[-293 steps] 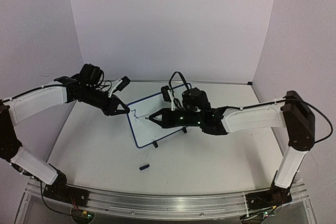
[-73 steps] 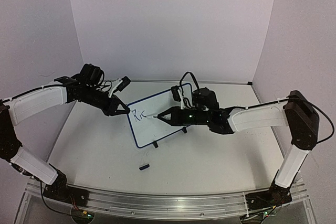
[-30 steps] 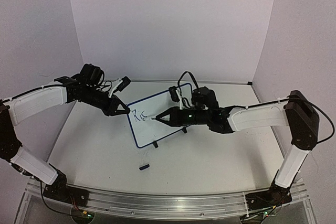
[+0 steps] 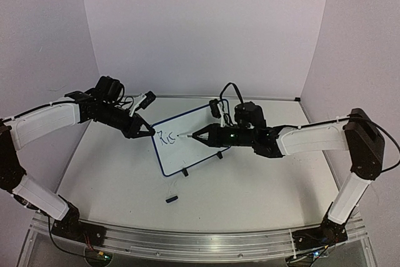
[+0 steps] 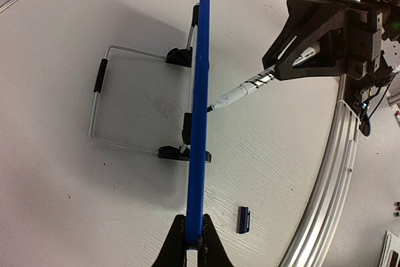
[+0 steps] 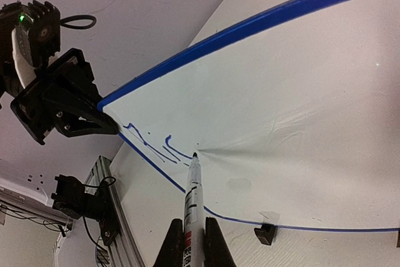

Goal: Write a sentence on the whiteboard
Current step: Write with the whiteboard marker on the whiteboard.

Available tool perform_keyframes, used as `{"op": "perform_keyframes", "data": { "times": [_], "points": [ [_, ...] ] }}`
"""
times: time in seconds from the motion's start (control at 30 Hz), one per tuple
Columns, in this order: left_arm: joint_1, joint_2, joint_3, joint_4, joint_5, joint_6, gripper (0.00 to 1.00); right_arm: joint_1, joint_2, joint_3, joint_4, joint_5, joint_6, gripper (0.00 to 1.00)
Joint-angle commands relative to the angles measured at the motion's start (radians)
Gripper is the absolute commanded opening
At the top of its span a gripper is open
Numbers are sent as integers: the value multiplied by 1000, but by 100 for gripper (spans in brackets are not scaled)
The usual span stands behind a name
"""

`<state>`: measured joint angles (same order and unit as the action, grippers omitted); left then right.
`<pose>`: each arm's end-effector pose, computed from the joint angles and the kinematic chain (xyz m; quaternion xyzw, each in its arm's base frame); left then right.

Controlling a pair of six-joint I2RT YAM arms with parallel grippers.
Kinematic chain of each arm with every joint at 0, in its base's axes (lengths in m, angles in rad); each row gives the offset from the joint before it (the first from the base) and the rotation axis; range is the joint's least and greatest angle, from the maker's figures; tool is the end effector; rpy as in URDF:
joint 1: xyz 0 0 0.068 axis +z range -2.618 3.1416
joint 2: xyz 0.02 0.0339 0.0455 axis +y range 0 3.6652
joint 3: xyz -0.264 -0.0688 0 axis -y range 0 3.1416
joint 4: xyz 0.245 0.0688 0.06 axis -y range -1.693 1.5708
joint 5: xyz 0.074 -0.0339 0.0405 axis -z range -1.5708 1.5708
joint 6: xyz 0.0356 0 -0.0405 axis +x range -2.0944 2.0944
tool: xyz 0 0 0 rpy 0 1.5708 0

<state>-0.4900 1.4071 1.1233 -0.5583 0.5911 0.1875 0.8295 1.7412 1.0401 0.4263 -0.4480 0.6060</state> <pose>0.2535 -0.1577 0.2857 0.3949 0.8086 -0.3204 0.2960 0.2539 0.3001 0.2327 -0.2199 0.7576 0.5205 0.3268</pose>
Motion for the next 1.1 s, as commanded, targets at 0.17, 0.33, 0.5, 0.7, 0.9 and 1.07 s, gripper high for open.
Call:
{"op": "perform_keyframes", "data": {
  "times": [0.17,0.33,0.5,0.7,0.9,1.07],
  "points": [
    [-7,-16,6,-20,7,7,0,-10,20,32,31,37,19,0],
    [-7,-17,5,-20,8,6,0,-16,1,10,31,72,27,0],
    [-8,-17,6,-20,8,6,0,-21,-26,-10,31,98,32,0],
    [-8,-16,6,-20,7,6,0,-26,-38,-2,28,97,26,0],
    [-9,-16,7,-20,7,6,0,-27,-47,4,28,96,22,0],
    [-9,-14,6,-21,7,6,0,-27,-48,17,31,75,10,0]
  ]
}}
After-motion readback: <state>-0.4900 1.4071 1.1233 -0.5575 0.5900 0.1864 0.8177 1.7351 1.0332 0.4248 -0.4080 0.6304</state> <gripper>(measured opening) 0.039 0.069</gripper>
